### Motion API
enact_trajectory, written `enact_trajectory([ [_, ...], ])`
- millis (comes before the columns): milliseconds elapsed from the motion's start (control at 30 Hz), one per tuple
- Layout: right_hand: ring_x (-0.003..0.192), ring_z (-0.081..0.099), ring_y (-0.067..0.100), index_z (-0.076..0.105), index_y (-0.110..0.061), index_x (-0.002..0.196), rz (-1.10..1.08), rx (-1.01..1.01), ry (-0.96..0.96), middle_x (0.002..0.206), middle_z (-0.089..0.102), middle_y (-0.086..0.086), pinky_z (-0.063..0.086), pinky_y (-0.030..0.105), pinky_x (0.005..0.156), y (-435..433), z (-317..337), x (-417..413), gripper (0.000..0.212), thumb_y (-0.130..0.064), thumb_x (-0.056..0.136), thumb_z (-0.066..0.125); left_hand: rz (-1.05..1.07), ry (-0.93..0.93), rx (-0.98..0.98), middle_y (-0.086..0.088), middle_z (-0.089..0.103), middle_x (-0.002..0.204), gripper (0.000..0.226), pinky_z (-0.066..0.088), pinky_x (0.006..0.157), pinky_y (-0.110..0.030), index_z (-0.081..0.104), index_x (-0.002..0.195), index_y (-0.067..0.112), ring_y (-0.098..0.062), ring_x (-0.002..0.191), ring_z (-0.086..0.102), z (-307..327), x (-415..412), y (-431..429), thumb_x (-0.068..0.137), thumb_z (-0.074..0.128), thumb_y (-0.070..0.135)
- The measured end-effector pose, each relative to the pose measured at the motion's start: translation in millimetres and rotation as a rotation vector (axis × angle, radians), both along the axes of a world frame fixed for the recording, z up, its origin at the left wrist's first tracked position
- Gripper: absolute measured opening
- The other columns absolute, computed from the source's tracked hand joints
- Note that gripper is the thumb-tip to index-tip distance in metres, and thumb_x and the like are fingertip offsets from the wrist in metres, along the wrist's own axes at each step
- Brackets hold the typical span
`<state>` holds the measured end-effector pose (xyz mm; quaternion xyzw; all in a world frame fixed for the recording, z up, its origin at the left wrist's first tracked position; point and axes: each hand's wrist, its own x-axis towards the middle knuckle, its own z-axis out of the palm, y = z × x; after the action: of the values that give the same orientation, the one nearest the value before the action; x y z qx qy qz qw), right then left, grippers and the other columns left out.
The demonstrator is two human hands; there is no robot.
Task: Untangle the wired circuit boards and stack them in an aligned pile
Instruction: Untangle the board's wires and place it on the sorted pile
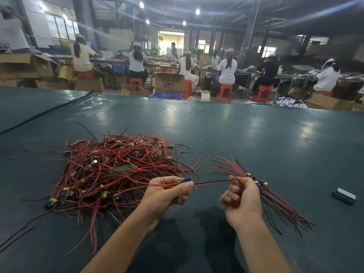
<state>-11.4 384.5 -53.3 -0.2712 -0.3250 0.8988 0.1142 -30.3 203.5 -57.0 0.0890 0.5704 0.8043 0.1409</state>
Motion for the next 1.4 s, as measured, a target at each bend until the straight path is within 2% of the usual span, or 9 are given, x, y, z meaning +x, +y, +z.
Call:
enact_trajectory([
  [367, 0.037, 0.033, 0.011, 0.068, -0.016, 0.05, 0.042, 0.124, 0.121, 0.05, 0.045, -0.003, 0.029, 0.019, 0.038, -2.6, 5.8, 9.3, 0.053, -0.039, 0.093, 0.049, 0.187, -0.149, 0.286, -0.006, 0.067, 0.069, 0.035, 0.052, 0.048, -0.017, 0.071, 0.079, 0.007, -0.009, 0.05, 0.059, -1.1, -8.1, 2.0, 0.052, 0.085, 0.025],
  [467, 0.038, 0.033, 0.011, 0.075, -0.013, 0.063, 0.023, 0.162, 0.111, 0.051, 0.045, -0.003, 0.029, 0.019, 0.039, 7.3, 3.8, 8.9, 0.071, -0.066, 0.093, 0.039, 0.191, -0.119, 0.303, -0.002, 0.06, 0.063, 0.027, 0.05, 0.048, -0.017, 0.067, 0.075, 0.01, -0.009, 0.051, 0.055, 5.7, -11.4, -6.1, 0.058, 0.081, 0.025],
  [600, 0.04, 0.035, 0.008, 0.075, -0.015, 0.088, 0.111, 0.222, 0.045, 0.056, 0.047, -0.006, 0.031, 0.017, 0.038, 7.1, -1.0, 5.8, 0.055, -0.061, 0.093, 0.046, 0.083, -0.158, 0.329, 0.001, 0.047, 0.057, 0.014, 0.044, 0.043, -0.02, 0.06, 0.068, 0.014, -0.01, 0.045, 0.046, 14.7, -13.1, -14.2, 0.065, 0.071, 0.021],
  [800, 0.044, 0.033, 0.006, 0.078, -0.014, 0.091, 0.487, 0.531, 0.078, 0.059, 0.047, -0.007, 0.025, 0.018, 0.041, -23.8, -3.8, 3.9, 0.058, -0.062, 0.058, 0.072, -0.221, -0.205, -0.06, 0.001, 0.04, 0.056, 0.014, 0.032, 0.044, -0.018, 0.061, 0.055, 0.017, -0.009, 0.043, 0.037, 18.5, -2.6, -12.6, 0.061, 0.073, 0.012],
  [933, 0.043, 0.029, 0.005, 0.078, -0.018, 0.081, 0.67, 0.71, 0.139, 0.056, 0.04, -0.008, 0.023, 0.018, 0.044, -36.2, -6.5, 9.2, 0.048, -0.062, 0.062, 0.072, -0.354, -0.193, -0.275, 0.007, 0.047, 0.049, 0.033, 0.032, 0.043, -0.014, 0.071, 0.054, 0.018, -0.004, 0.041, 0.04, 12.1, -1.9, -11.0, 0.084, 0.061, 0.014],
  [1000, 0.047, 0.036, 0.009, 0.077, -0.018, 0.081, 0.7, 0.739, 0.138, 0.06, 0.045, -0.002, 0.027, 0.019, 0.045, -39.6, -8.1, 10.9, 0.038, -0.054, 0.067, 0.075, -0.384, -0.199, -0.292, 0.002, 0.05, 0.054, 0.016, 0.035, 0.041, -0.015, 0.073, 0.059, 0.015, -0.006, 0.042, 0.043, 10.8, -1.2, -10.2, 0.074, 0.069, 0.018],
  [1100, 0.071, 0.047, 0.025, 0.078, -0.014, 0.083, 0.659, 0.725, 0.084, 0.078, 0.058, 0.013, 0.035, 0.025, 0.053, -42.0, -6.9, 13.0, 0.014, -0.028, 0.082, 0.074, -0.42, -0.198, -0.319, -0.001, 0.051, 0.058, 0.014, 0.037, 0.043, -0.016, 0.072, 0.061, 0.014, -0.008, 0.044, 0.044, 5.8, -2.2, -10.8, 0.056, 0.077, 0.026],
  [1300, 0.044, 0.048, 0.009, 0.069, -0.013, 0.077, 0.445, 0.434, 0.072, 0.062, 0.061, 0.001, 0.034, 0.017, 0.041, -43.9, -2.3, 10.5, 0.013, -0.02, 0.088, 0.069, -0.301, -0.303, -0.069, -0.001, 0.056, 0.06, 0.044, 0.044, 0.055, -0.022, 0.069, 0.07, 0.012, -0.013, 0.051, 0.052, -2.7, -9.9, -9.2, 0.076, 0.069, 0.055],
  [1400, 0.04, 0.047, 0.005, 0.069, -0.011, 0.082, 0.28, 0.281, 0.09, 0.063, 0.066, 0.0, 0.03, 0.016, 0.034, -44.6, 0.0, 9.5, 0.009, -0.016, 0.09, 0.067, -0.145, -0.38, 0.139, -0.005, 0.061, 0.061, 0.029, 0.047, 0.046, -0.02, 0.074, 0.068, 0.009, -0.014, 0.047, 0.056, -7.3, -11.4, -1.9, 0.077, 0.063, 0.035],
])
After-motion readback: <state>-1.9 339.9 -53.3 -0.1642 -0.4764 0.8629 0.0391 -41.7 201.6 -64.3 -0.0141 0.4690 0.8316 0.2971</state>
